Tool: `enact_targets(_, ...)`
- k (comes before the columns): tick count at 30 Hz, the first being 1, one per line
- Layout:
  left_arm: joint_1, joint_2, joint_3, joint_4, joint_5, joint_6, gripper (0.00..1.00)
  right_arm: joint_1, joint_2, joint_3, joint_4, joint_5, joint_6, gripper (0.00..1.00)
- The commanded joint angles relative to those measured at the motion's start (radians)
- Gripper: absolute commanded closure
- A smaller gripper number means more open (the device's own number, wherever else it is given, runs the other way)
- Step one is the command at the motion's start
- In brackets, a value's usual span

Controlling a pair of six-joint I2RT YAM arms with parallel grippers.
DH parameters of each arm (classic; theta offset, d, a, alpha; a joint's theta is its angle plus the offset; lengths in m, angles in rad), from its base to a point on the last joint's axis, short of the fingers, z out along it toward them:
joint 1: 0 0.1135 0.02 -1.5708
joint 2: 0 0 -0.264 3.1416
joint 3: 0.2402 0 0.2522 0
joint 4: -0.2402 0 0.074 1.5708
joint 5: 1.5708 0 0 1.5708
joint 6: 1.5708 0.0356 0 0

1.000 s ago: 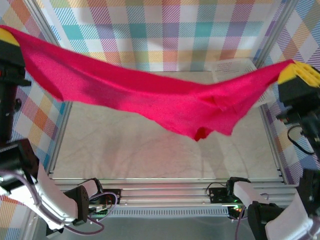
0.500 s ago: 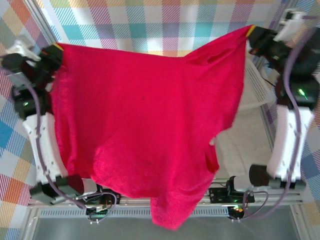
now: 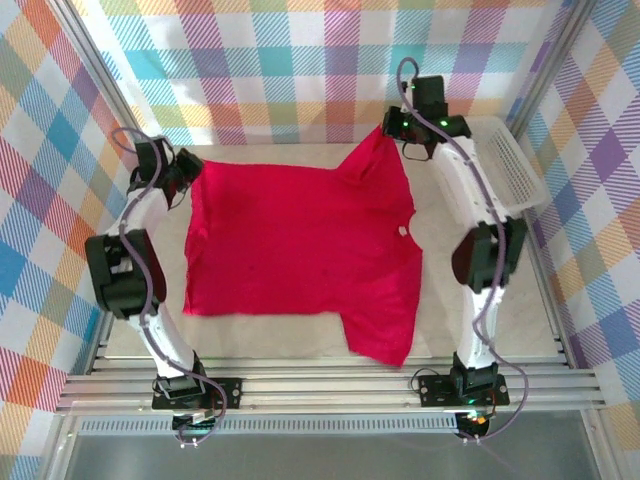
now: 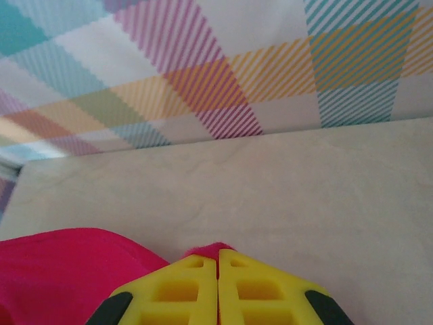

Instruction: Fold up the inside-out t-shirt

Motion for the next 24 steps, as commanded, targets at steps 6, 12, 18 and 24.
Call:
enact_targets(6,-0.025,0.106,0.136,-0.094,-0.092,0.062,0.41,-0.003,0.484,0.631,-0.186,-0.071,0.133,0.38)
enact_targets(12,-0.131,-0.183,-0.015,-0.26,-0.294,0.15,0.31,0.004,0.247,0.283,-0.187,-0.117,0.155,0.25)
enact_targets(18,-0.272,-0.241,-0.28,-0.076,-0.011,0.041,0.31,0.057,0.057,-0.149,-0.16,-0.244,0.143,0.4)
enact_targets(24,-0.283,-0.148,-0.399,-0.007,0.074,-0.052,0.34,0.082,-0.1,-0.666,0.079,-0.3,0.212,0.64)
